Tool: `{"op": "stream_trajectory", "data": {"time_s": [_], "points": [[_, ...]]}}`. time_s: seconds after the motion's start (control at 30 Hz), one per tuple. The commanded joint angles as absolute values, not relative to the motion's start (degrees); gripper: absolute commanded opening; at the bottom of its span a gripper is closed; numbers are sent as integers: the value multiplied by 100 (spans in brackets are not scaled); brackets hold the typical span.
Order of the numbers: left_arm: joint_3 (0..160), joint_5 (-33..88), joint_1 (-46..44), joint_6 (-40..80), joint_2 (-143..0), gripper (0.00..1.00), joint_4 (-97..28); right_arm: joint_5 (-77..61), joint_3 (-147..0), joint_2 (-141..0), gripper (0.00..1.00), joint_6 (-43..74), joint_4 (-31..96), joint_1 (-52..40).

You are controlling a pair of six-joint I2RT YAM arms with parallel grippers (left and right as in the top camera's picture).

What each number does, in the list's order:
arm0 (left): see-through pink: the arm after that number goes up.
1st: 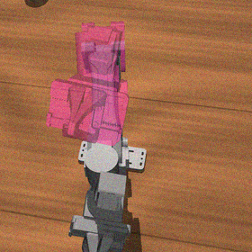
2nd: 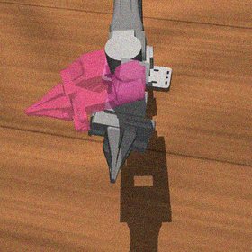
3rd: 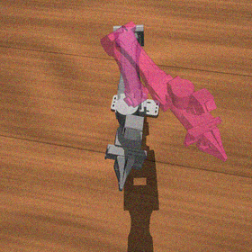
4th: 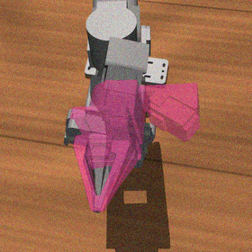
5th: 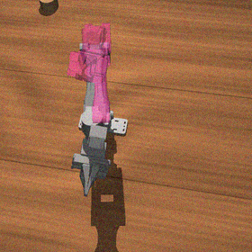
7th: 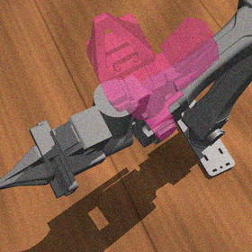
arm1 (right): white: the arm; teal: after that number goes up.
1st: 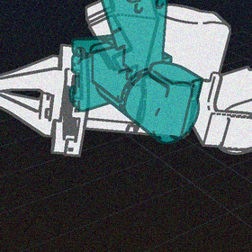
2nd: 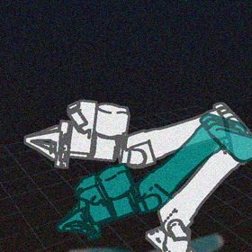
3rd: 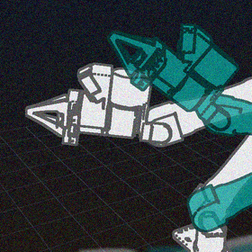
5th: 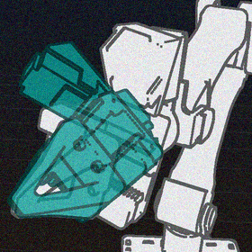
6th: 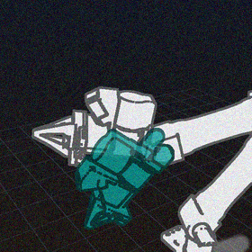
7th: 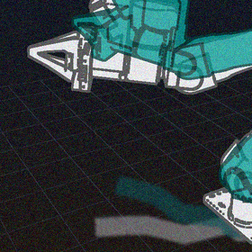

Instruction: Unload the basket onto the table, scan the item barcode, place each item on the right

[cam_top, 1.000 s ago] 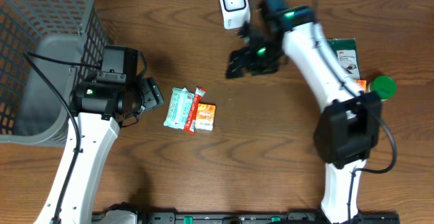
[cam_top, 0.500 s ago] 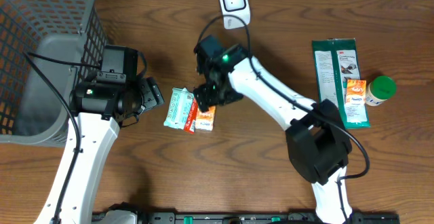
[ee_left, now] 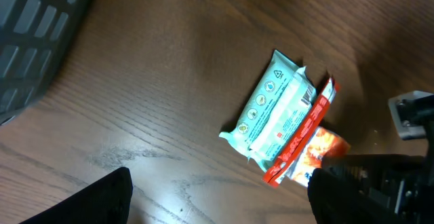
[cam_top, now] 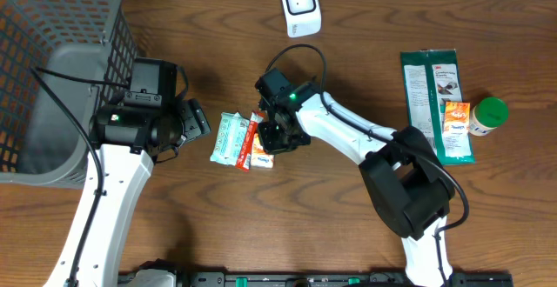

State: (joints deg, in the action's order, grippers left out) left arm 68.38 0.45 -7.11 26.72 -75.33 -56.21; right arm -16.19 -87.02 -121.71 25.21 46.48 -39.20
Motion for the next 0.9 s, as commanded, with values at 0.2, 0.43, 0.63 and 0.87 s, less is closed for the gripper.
{"op": "stream_trajectory", "data": {"time_s": [0.2,0.43,0.63,0.87], "points": [[6866,-30,-681,2615,-7522,83,-5634,-1422,-8576,-11780,1,1942,4797,-3653],[6866,-30,-681,2615,-7522,83,-5634,-587,-8576,-10930,1,1793,5328,-3282],[6866,-27,-681,2615,-7522,84,-5634,1531,-8576,-10573,1,1896,6195,-3039],[6866,-27,-681,2615,-7522,83,-5634,3046,-8517,-10608,1,2574,6842,-3199]]}}
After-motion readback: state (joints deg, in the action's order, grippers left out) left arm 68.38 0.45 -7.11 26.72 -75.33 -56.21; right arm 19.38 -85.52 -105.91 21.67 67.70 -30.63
